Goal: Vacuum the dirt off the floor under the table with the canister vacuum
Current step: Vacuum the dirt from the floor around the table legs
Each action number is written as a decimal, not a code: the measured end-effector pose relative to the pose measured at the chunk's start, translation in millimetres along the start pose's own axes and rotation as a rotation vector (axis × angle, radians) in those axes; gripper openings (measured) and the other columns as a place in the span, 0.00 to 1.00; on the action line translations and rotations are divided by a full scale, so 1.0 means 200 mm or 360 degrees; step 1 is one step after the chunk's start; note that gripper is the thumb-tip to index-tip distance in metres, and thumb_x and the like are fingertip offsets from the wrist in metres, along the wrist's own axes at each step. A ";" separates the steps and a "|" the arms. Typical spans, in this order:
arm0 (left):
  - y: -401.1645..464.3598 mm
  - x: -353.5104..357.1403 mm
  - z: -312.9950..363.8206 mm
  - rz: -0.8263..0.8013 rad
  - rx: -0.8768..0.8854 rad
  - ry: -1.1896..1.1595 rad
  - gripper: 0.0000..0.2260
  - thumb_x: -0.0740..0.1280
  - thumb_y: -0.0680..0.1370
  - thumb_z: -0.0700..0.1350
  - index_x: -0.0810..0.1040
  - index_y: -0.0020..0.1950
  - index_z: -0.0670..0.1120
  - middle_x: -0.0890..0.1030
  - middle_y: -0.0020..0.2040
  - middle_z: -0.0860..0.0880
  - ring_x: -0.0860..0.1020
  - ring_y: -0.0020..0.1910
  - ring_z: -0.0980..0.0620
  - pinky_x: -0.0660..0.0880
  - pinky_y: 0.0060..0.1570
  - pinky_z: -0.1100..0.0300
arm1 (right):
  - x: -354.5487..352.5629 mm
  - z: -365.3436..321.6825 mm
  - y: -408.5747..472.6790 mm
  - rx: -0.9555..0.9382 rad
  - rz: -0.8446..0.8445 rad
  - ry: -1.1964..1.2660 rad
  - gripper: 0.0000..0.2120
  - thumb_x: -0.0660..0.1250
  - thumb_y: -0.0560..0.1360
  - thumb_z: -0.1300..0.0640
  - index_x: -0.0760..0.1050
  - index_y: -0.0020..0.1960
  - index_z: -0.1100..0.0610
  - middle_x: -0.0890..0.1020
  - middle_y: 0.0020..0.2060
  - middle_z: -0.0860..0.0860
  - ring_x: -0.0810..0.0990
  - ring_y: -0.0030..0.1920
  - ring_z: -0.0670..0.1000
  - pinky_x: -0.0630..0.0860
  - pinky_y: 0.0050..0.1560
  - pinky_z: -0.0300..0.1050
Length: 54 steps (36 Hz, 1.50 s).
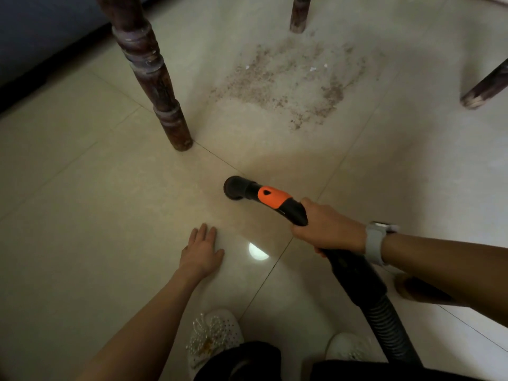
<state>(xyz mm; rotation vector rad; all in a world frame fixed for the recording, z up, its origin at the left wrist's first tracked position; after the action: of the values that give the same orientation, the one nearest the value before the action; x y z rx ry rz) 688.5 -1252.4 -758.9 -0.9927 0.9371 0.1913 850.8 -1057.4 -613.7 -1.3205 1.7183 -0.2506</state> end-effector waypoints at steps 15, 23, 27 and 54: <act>0.02 -0.12 0.22 0.0110 0.0047 -0.0088 0.29 0.59 0.80 0.55 0.52 0.78 0.48 0.51 0.79 0.46 0.49 0.77 0.43 0.54 0.73 0.44 | -0.19 0.03 0.07 0.0090 0.0209 0.0092 0.14 0.64 0.77 0.54 0.65 0.57 0.59 0.76 0.35 0.56 0.77 0.29 0.55 0.77 0.30 0.46; 0.03 -0.23 0.55 0.0252 0.0399 -0.0640 0.25 0.63 0.79 0.50 0.65 0.74 0.42 0.66 0.72 0.42 0.65 0.71 0.46 0.58 0.68 0.62 | -0.41 0.20 0.17 0.0283 0.0569 0.0477 0.14 0.64 0.78 0.54 0.66 0.57 0.61 0.75 0.34 0.56 0.75 0.27 0.54 0.75 0.30 0.45; 0.02 -0.29 0.69 0.0238 0.0463 -0.0819 0.22 0.62 0.80 0.49 0.66 0.73 0.42 0.69 0.71 0.42 0.70 0.68 0.46 0.64 0.65 0.62 | -0.42 0.22 0.23 0.0263 0.0495 0.0597 0.14 0.66 0.77 0.53 0.67 0.55 0.61 0.75 0.32 0.56 0.75 0.28 0.54 0.76 0.32 0.48; 0.06 -0.35 0.82 -0.0197 -0.0129 -0.2692 0.19 0.64 0.80 0.45 0.67 0.68 0.38 0.77 0.53 0.43 0.80 0.48 0.45 0.79 0.45 0.53 | -0.06 0.09 -0.03 0.0085 -0.0060 0.0451 0.07 0.63 0.78 0.57 0.66 0.44 0.55 0.74 0.27 0.52 0.73 0.22 0.47 0.73 0.25 0.39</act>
<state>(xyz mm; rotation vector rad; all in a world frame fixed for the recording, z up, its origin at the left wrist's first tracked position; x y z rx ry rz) 736.2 -1098.2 -681.3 -0.6127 -0.6799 0.7961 867.8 -1043.7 -613.6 -1.3279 1.9074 -0.5230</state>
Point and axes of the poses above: each hand's wrist, its own y-axis towards the middle knuckle, its own x-axis out of the palm, z = x × y, the point moved 3 cm from there along y, towards the middle knuckle
